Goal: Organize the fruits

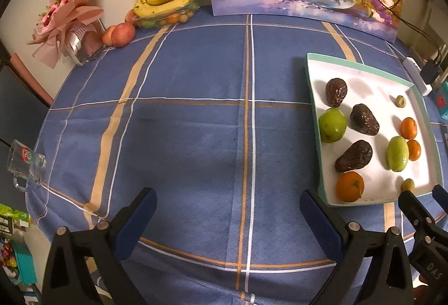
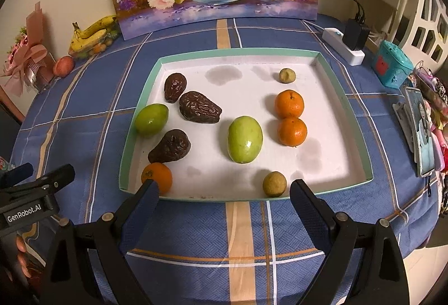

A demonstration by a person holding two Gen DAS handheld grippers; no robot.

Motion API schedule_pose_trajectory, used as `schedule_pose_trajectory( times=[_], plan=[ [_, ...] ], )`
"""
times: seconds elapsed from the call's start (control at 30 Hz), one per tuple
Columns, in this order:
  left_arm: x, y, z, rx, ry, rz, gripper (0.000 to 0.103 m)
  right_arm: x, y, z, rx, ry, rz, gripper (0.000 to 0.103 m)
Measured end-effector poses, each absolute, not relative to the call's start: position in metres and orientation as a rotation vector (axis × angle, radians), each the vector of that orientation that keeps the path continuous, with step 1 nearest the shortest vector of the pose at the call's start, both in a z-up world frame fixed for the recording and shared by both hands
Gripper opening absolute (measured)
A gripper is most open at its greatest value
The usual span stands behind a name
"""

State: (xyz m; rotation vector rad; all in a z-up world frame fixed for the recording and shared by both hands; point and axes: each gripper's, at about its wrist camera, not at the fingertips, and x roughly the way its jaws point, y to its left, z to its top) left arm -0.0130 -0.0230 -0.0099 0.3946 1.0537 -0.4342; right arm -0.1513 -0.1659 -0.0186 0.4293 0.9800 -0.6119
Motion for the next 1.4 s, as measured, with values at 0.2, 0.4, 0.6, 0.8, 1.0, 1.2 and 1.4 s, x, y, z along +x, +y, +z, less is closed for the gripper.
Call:
schedule_pose_trajectory(
  times=[0.2,0.4,0.6,0.8,1.0,1.2,1.4],
  plan=[
    [-0.0129,-0.0216,-0.0101,0.402,1.054,-0.429,0.103,-0.1509,-0.1652,-0.0181,0.426,0.978,-0.611,0.095],
    [-0.0137,-0.0219,-0.0096,0.412,1.051,-0.421,0.103,-0.1510,-0.1656,-0.0180,0.426,0.978,-0.609,0.095],
    [-0.0163,-0.0245,-0.0096,0.443,1.042,-0.413,0.103,-0.1509,-0.1655,-0.0181,0.425,0.980,-0.610,0.095],
    [-0.0182,-0.0250,-0.0085,0.460,1.030,-0.399,0.103,-0.1506,-0.1655,-0.0187,0.425,0.984,-0.610,0.095],
    [-0.0162,-0.0219,-0.0095,0.459,1.039,-0.367,0.103,-0.1504,-0.1654,-0.0189,0.425,0.985,-0.610,0.095],
    [-0.0158,-0.0203,-0.0095,0.458,1.039,-0.362,0.103,-0.1504,-0.1654,-0.0191,0.424,0.986,-0.610,0.095],
    [-0.0161,-0.0205,-0.0097,0.458,1.040,-0.361,0.103,-0.1502,-0.1648,-0.0193,0.424,0.986,-0.611,0.095]
  ],
)
